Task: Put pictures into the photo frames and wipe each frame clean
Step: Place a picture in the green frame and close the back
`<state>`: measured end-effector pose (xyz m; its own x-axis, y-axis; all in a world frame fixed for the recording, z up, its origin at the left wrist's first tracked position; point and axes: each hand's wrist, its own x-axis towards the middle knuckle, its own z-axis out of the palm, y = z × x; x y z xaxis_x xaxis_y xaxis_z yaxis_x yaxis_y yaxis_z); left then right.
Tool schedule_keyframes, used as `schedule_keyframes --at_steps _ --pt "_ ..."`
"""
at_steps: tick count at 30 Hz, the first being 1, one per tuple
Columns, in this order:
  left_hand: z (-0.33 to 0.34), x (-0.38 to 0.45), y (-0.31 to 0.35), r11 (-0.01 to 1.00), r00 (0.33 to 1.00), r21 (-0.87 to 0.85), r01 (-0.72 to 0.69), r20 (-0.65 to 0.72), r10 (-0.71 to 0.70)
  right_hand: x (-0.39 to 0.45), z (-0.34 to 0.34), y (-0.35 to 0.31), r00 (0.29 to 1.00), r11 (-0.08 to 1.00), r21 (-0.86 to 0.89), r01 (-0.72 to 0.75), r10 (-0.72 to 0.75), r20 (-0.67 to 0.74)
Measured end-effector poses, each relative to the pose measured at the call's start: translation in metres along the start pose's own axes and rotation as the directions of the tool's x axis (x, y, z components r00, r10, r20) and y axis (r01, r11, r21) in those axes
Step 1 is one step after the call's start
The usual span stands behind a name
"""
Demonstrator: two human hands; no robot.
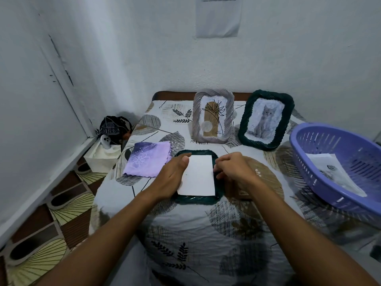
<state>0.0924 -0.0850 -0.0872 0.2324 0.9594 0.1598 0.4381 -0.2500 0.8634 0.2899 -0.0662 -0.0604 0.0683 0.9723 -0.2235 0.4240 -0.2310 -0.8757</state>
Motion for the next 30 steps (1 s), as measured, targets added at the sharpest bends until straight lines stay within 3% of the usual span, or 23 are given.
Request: schedule_keyframes --at_steps 7,18,22,26,30 --pt "0.002 0.004 -0.009 0.989 0.998 -0.138 0.057 -0.001 -0.058 0.004 0.008 -0.002 0.998 0.989 0.147 0.012 -0.003 -0.062" --pt "-0.004 0.005 -0.002 0.986 0.997 -0.149 0.079 0.014 -0.078 0.023 0.011 0.001 0.995 0.981 -0.192 0.000 -0.019 -0.097" --pt "-0.005 0.007 -0.001 0.984 0.995 -0.145 0.102 0.014 -0.101 0.023 0.013 0.002 0.995 0.973 -0.230 0.003 -0.025 -0.092" --pt "-0.008 0.005 0.009 0.986 0.995 -0.135 0.094 0.026 -0.091 0.021 0.008 0.000 1.000 0.997 -0.075 -0.006 0.004 -0.028" --pt "-0.010 0.012 0.008 0.996 0.996 -0.032 0.081 -0.046 -0.083 0.017 -0.009 -0.004 0.996 0.988 0.135 -0.072 0.065 0.054"
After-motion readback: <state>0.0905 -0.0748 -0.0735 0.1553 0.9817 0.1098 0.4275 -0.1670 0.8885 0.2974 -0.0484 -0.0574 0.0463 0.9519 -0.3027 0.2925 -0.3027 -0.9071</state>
